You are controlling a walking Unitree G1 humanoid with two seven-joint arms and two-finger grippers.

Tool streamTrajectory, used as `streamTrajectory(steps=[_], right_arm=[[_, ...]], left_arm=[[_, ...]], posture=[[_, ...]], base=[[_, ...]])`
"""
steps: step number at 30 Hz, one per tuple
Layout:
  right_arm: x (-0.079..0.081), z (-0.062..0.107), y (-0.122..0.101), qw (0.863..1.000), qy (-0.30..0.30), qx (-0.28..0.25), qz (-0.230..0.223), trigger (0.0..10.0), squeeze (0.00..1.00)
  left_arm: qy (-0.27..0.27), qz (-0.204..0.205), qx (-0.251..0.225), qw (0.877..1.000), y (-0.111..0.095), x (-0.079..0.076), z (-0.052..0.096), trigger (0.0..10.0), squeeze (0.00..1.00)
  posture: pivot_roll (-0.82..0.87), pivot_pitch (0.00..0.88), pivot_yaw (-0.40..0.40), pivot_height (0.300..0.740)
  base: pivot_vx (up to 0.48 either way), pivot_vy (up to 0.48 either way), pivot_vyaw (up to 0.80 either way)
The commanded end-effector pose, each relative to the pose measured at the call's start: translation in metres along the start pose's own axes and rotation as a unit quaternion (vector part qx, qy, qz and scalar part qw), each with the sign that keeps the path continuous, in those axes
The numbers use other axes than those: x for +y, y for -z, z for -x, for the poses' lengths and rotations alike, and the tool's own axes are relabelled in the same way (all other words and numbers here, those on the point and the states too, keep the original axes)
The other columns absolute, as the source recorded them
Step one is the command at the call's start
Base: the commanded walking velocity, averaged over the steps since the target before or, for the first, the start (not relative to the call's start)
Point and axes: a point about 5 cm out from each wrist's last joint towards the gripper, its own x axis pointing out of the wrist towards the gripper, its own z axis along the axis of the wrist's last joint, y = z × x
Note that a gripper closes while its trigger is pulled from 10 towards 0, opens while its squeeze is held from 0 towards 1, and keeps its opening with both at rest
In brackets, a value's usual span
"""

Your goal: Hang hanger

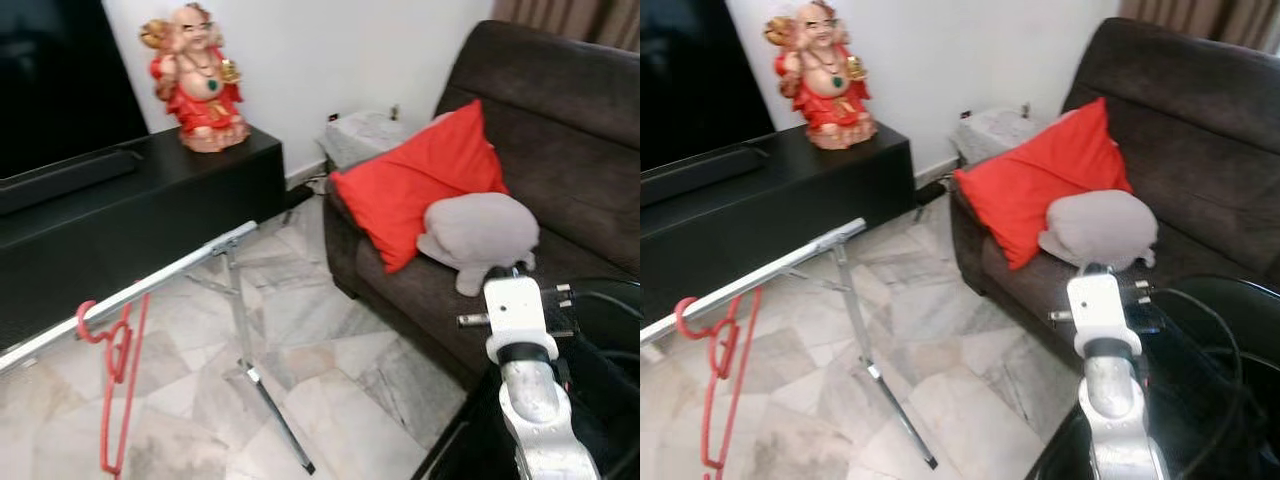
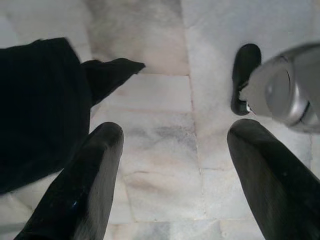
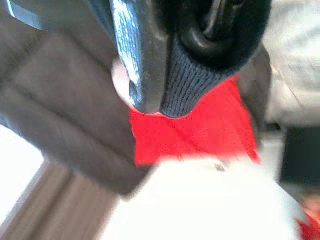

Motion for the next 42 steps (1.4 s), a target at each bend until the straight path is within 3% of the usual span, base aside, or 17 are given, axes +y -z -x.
streamTrajectory(steps=[1, 4, 12, 15, 17, 20, 24, 28, 32, 42], right_arm=[[0.005, -0.003, -0.028, 0.998, -0.013, -0.066, 0.000, 10.0, 0.00], [0.020, -0.007, -0.056, 0.991, -0.050, -0.126, -0.009, 10.0, 0.00], [0.049, -0.002, -0.088, 0.972, -0.122, -0.197, -0.032, 10.0, 0.00], [0.074, 0.012, -0.109, 0.942, -0.221, -0.242, -0.074, 10.0, 0.00], [0.078, 0.016, -0.111, 0.935, -0.240, -0.246, -0.081, 10.0, 0.00], [0.099, 0.032, -0.105, 0.908, -0.333, -0.234, -0.098, 10.0, 0.00], [0.105, 0.037, -0.092, 0.907, -0.351, -0.211, -0.093, 10.0, 0.00], [0.105, 0.034, -0.075, 0.920, -0.338, -0.165, -0.107, 10.0, 0.00], [0.094, 0.022, -0.038, 0.951, -0.283, -0.074, -0.098, 10.0, 0.00], [0.091, 0.015, -0.026, 0.961, -0.247, -0.037, -0.120, 10.0, 0.00]], left_arm=[[-0.003, 0.006, 0.002, 1.000, 0.000, 0.002, 0.000, 10.0, 0.00], [-0.002, 0.004, 0.000, 1.000, -0.002, 0.003, 0.000, 10.0, 0.00], [-0.003, 0.003, -0.003, 1.000, -0.003, 0.004, -0.001, 10.0, 0.00], [-0.005, 0.003, -0.004, 1.000, -0.004, 0.005, -0.001, 10.0, 0.00], [-0.005, 0.004, -0.004, 1.000, -0.005, 0.005, -0.001, 10.0, 0.00], [-0.005, 0.003, -0.005, 1.000, -0.005, 0.006, -0.001, 10.0, 0.00], [-0.004, 0.002, -0.005, 1.000, -0.006, 0.006, -0.001, 10.0, 0.00], [-0.003, 0.001, -0.006, 1.000, -0.007, 0.006, -0.001, 10.0, 0.00], [-0.005, -0.001, -0.007, 1.000, -0.007, 0.008, -0.001, 10.0, 0.00], [-0.016, 0.004, -0.008, 1.000, -0.007, 0.012, -0.001, 10.0, 0.00]], posture=[[-0.02, 0.000, 0.021, 0.740], [-0.02, 0.000, 0.027, 0.740], [-0.01, 0.000, 0.030, 0.740], [0.00, 0.000, 0.030, 0.740], [0.00, 0.000, 0.030, 0.740], [0.00, 0.000, 0.031, 0.740], [0.00, 0.000, 0.031, 0.740], [0.00, 0.000, 0.031, 0.740], [0.01, 0.000, 0.035, 0.740], [0.03, 0.000, 0.040, 0.740]], base=[[0.000, 0.000, 0.80], [0.000, 0.000, 0.80], [0.000, 0.000, 0.80], [0.000, 0.000, 0.80], [0.000, 0.000, 0.80], [0.000, 0.000, 0.36], [0.000, 0.000, 0.00], [0.000, 0.000, 0.00], [0.000, 0.000, 0.00], [0.000, 0.000, 0.00]])
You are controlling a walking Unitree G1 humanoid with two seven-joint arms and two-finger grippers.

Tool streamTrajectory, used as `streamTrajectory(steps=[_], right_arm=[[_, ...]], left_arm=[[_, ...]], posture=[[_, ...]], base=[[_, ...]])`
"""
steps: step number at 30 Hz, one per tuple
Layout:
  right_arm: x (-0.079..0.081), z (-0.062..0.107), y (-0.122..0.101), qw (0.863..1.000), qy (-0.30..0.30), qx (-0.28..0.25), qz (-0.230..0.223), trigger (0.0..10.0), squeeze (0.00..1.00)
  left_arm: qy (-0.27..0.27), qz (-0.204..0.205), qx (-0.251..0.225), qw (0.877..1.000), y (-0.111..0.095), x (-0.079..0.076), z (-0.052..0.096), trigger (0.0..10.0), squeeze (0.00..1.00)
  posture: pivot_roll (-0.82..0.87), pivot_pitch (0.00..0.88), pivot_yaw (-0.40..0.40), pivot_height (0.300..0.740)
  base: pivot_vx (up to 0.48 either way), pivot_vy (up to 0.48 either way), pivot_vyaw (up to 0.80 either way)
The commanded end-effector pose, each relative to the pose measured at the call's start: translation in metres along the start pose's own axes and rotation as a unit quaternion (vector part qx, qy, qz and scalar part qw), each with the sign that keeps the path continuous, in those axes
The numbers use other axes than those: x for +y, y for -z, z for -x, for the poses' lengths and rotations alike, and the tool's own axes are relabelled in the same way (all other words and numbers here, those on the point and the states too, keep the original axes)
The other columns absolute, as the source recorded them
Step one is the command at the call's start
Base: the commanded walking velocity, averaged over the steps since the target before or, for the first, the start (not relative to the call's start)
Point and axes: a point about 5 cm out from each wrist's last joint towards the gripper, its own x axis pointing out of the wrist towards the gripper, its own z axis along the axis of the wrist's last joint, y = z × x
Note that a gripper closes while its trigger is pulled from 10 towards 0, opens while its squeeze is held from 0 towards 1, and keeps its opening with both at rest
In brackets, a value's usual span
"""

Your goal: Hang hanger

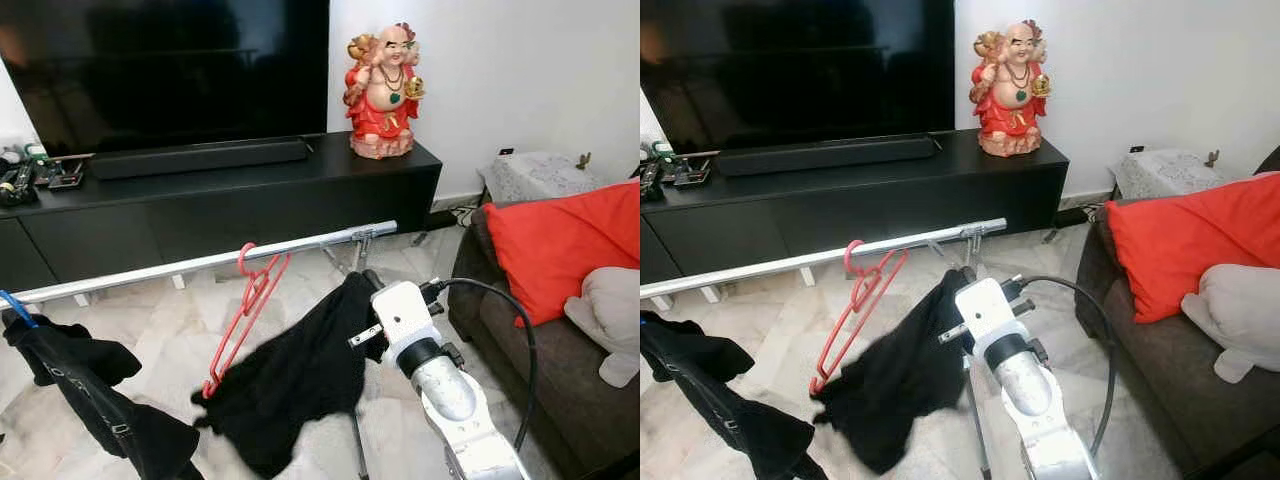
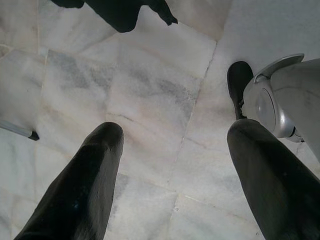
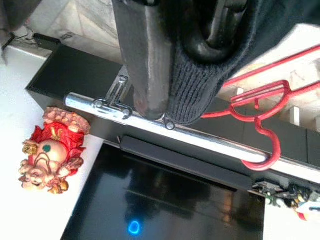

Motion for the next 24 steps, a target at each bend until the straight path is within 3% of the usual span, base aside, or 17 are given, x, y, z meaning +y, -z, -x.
streamTrajectory(steps=[1, 4, 14, 24], right_arm=[[-0.005, -0.003, -0.002, 1.000, 0.020, -0.003, -0.005, 10.0, 0.00], [-0.007, -0.004, -0.004, 0.999, 0.035, -0.009, -0.007, 10.0, 0.00], [-0.010, -0.001, 0.004, 0.999, 0.040, 0.005, 0.006, 10.0, 0.00], [-0.038, 0.007, 0.028, 0.987, 0.136, 0.080, -0.022, 10.0, 0.00]], left_arm=[[-0.009, 0.005, 0.003, 1.000, 0.001, 0.004, 0.000, 10.0, 0.00], [-0.010, 0.003, 0.005, 1.000, 0.002, 0.005, 0.000, 10.0, 0.00], [-0.012, -0.003, 0.010, 1.000, 0.004, 0.006, 0.001, 10.0, 0.00], [-0.008, 0.001, 0.013, 1.000, 0.007, 0.003, 0.001, 10.0, 0.00]], posture=[[0.03, 0.000, 0.041, 0.740], [0.04, 0.000, 0.041, 0.740], [0.04, 0.000, 0.040, 0.740], [0.05, 0.000, 0.034, 0.740]], base=[[0.000, 0.000, 0.00], [0.000, 0.000, 0.17], [0.000, 0.000, 0.78], [0.000, 0.074, 0.00]])
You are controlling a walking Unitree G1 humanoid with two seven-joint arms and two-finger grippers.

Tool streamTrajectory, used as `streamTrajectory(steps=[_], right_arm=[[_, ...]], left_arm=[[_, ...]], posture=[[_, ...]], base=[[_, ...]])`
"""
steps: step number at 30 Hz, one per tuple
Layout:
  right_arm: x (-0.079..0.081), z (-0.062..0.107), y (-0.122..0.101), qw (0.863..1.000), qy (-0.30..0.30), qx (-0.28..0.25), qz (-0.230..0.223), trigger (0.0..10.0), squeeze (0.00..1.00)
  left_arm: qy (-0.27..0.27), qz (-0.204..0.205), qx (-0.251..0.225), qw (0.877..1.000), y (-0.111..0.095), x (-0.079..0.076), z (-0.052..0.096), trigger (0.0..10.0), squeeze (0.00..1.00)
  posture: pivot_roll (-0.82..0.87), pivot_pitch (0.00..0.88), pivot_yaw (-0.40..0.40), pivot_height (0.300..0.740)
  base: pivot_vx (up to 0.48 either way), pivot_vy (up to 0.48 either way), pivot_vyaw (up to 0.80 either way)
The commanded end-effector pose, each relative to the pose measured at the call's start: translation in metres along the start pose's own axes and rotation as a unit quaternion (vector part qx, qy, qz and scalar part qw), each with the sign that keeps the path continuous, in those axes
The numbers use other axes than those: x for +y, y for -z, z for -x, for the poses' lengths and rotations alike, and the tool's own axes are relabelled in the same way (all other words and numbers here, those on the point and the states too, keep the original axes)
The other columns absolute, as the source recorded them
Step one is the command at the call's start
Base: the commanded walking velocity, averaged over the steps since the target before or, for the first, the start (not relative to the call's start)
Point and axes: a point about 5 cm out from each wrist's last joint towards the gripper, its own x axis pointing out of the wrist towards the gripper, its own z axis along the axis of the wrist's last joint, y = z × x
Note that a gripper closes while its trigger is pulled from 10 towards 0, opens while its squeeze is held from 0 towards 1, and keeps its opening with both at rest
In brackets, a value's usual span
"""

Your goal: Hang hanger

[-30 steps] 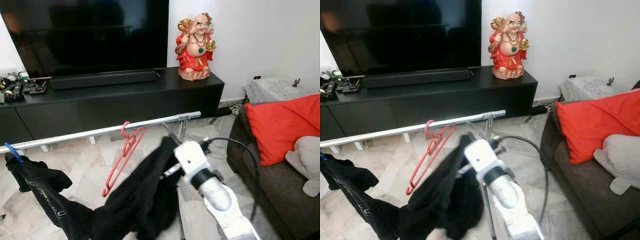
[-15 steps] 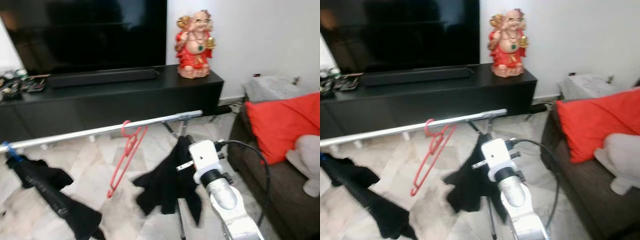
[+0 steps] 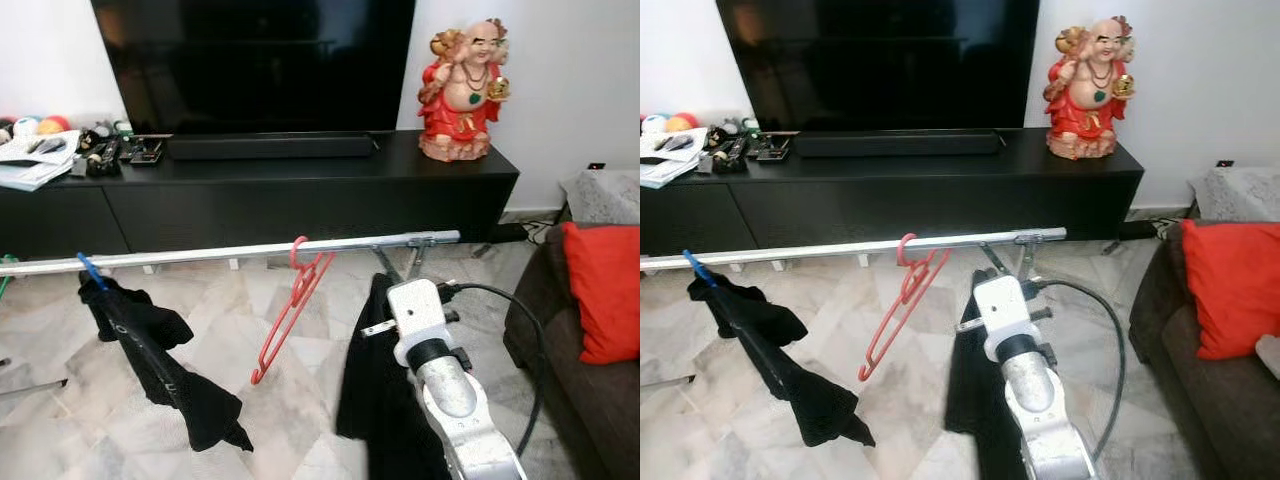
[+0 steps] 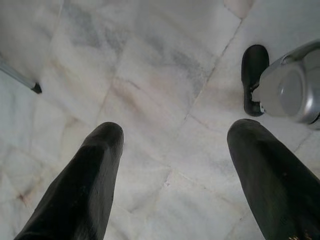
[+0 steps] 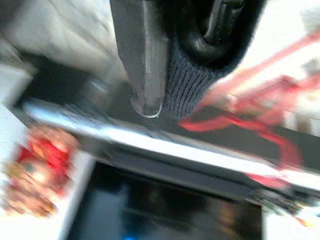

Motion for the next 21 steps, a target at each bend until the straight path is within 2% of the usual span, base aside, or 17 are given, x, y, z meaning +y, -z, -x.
streamTrajectory(steps=[1, 5, 7, 12, 16, 21], right_arm=[[-0.007, 0.000, 0.002, 1.000, 0.025, 0.008, -0.011, 10.0, 0.00], [-0.017, 0.003, 0.013, 0.998, 0.046, 0.036, -0.038, 10.0, 0.00], [-0.019, 0.004, 0.014, 0.998, 0.044, 0.032, -0.033, 10.0, 0.00], [-0.019, 0.005, 0.013, 0.998, 0.040, 0.034, -0.017, 10.0, 0.00], [-0.019, 0.004, 0.014, 0.997, 0.048, 0.041, -0.032, 10.0, 0.00], [-0.018, 0.004, 0.013, 0.998, 0.046, 0.039, -0.028, 10.0, 0.00]], left_arm=[[-0.002, 0.004, 0.009, 1.000, 0.005, 0.001, 0.001, 10.0, 0.00], [0.001, 0.001, 0.008, 1.000, 0.004, 0.000, 0.001, 10.0, 0.00], [0.003, -0.001, 0.007, 1.000, 0.003, 0.000, 0.001, 10.0, 0.00], [0.002, 0.002, 0.005, 1.000, 0.002, 0.000, 0.000, 10.0, 0.00], [0.000, 0.008, 0.004, 1.000, 0.001, 0.001, 0.000, 10.0, 0.00], [-0.001, 0.009, 0.004, 1.000, 0.000, 0.002, 0.000, 10.0, 0.00]], posture=[[0.05, 0.000, 0.033, 0.740], [0.04, 0.000, 0.033, 0.740], [0.04, 0.000, 0.031, 0.740], [0.04, 0.000, 0.028, 0.740], [0.04, 0.000, 0.029, 0.740], [0.04, 0.000, 0.033, 0.740]], base=[[0.000, 0.480, 0.00], [0.000, 0.480, 0.00], [0.000, 0.480, 0.00], [0.000, 0.480, 0.00], [0.000, 0.480, 0.00], [0.000, 0.480, 0.00]])
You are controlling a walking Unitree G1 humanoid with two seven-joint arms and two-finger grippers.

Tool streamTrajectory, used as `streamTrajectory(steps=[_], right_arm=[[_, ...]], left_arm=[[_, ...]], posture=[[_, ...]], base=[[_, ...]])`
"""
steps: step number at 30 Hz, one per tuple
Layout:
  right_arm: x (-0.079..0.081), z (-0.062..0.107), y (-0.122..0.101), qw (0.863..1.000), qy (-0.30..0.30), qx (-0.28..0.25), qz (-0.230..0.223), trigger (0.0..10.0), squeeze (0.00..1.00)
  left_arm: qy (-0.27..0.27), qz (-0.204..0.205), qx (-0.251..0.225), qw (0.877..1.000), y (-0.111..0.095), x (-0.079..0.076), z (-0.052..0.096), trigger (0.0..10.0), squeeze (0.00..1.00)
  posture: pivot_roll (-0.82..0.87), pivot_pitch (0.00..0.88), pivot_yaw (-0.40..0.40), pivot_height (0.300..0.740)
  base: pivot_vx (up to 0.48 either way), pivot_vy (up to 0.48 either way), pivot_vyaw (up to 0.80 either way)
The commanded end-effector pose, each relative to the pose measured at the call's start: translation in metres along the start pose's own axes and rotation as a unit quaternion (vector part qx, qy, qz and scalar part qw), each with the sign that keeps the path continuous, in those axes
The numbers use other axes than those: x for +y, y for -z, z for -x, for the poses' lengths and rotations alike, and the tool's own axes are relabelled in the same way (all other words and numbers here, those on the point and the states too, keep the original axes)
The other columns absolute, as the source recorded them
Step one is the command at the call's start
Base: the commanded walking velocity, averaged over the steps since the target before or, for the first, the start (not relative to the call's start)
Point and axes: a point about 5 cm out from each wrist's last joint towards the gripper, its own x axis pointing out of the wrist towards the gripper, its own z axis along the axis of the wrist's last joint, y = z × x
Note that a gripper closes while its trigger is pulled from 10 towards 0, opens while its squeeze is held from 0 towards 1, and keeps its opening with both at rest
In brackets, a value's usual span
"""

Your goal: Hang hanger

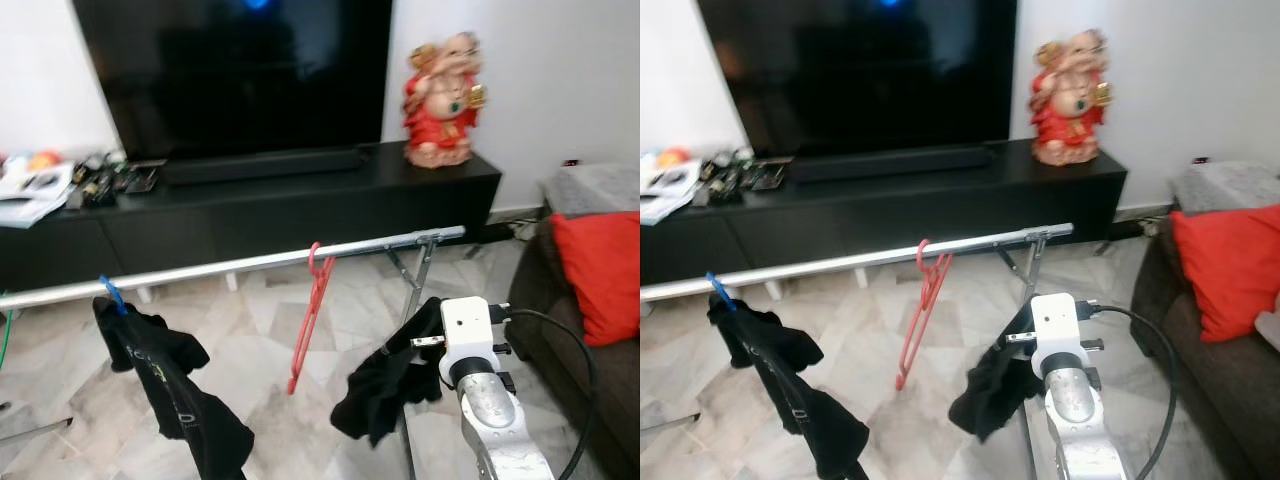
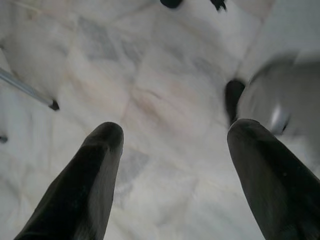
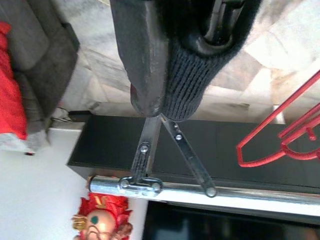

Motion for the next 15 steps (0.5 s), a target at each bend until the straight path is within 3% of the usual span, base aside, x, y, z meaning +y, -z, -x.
streamTrajectory(steps=[1, 5, 9, 11, 15], right_arm=[[0.012, -0.001, -0.014, 0.999, -0.021, -0.028, 0.001, 10.0, 0.00], [0.009, 0.003, -0.010, 0.999, -0.020, -0.027, 0.025, 10.0, 0.00], [-0.002, 0.005, -0.002, 1.000, 0.002, -0.011, 0.015, 10.0, 0.00], [-0.016, 0.006, 0.006, 0.999, 0.037, 0.011, 0.000, 10.0, 0.00], [-0.027, 0.007, 0.017, 0.997, 0.069, 0.034, 0.004, 10.0, 0.00]], left_arm=[[-0.015, 0.004, 0.009, 1.000, 0.004, 0.011, 0.001, 10.0, 0.00], [-0.016, 0.005, 0.009, 1.000, 0.004, 0.012, 0.001, 10.0, 0.00], [-0.015, 0.003, 0.008, 1.000, 0.003, 0.013, 0.001, 10.0, 0.00], [-0.014, 0.000, 0.007, 1.000, 0.002, 0.013, 0.001, 10.0, 0.00], [-0.013, -0.001, 0.006, 1.000, 0.001, 0.014, 0.000, 10.0, 0.00]], posture=[[0.04, 0.000, 0.033, 0.740], [0.04, 0.000, 0.037, 0.740], [0.03, 0.000, 0.042, 0.740], [0.03, 0.000, 0.044, 0.740], [0.03, 0.000, 0.045, 0.740]], base=[[0.000, 0.480, 0.00], [0.000, 0.480, 0.67], [0.000, 0.480, 0.79], [0.000, 0.480, 0.00], [0.000, 0.478, 0.00]])
